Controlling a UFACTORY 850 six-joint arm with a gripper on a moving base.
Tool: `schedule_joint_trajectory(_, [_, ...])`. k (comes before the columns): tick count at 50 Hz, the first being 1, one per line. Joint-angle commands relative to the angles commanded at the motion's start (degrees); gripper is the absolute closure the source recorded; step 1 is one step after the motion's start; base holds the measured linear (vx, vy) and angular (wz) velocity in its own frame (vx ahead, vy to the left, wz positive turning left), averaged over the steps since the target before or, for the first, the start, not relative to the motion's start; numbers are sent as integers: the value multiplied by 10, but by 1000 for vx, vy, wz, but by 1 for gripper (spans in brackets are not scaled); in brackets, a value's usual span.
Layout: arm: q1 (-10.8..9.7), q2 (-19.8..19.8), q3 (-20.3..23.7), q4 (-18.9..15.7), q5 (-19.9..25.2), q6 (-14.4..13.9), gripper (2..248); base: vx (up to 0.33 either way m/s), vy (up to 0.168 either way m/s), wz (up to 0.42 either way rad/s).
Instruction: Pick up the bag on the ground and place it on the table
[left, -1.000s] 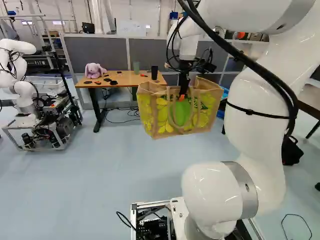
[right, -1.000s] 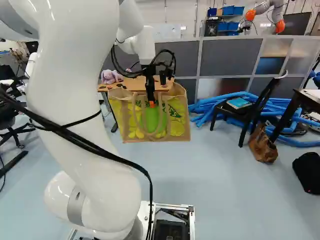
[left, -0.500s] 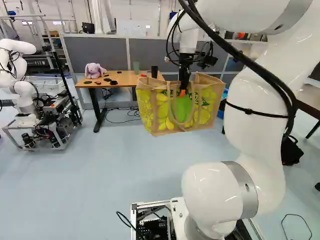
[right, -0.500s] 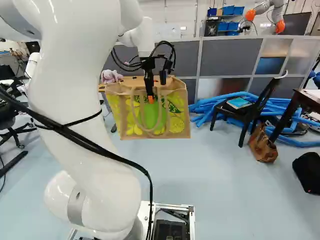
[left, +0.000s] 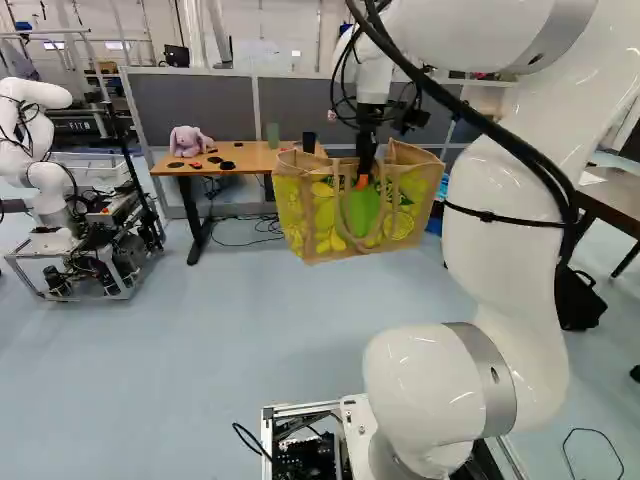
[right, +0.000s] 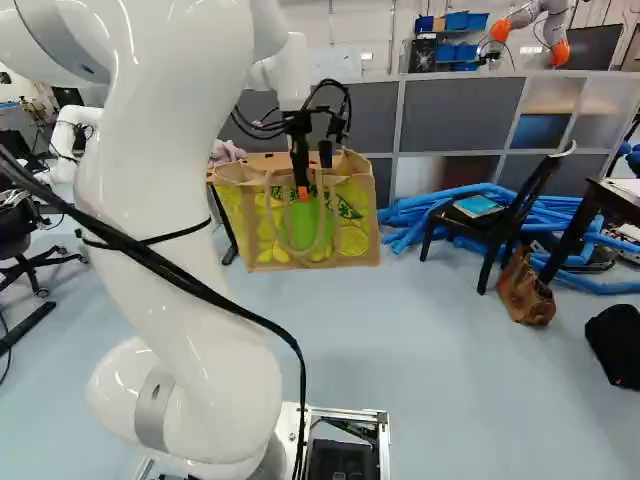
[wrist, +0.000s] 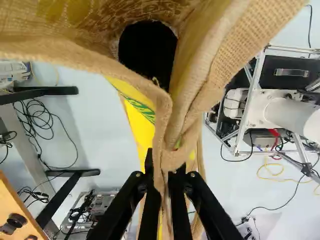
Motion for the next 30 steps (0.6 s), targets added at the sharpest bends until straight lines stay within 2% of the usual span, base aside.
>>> schedule_joint_trajectory(30, [1, 26, -28, 0, 0, 0, 227, 0, 0, 0])
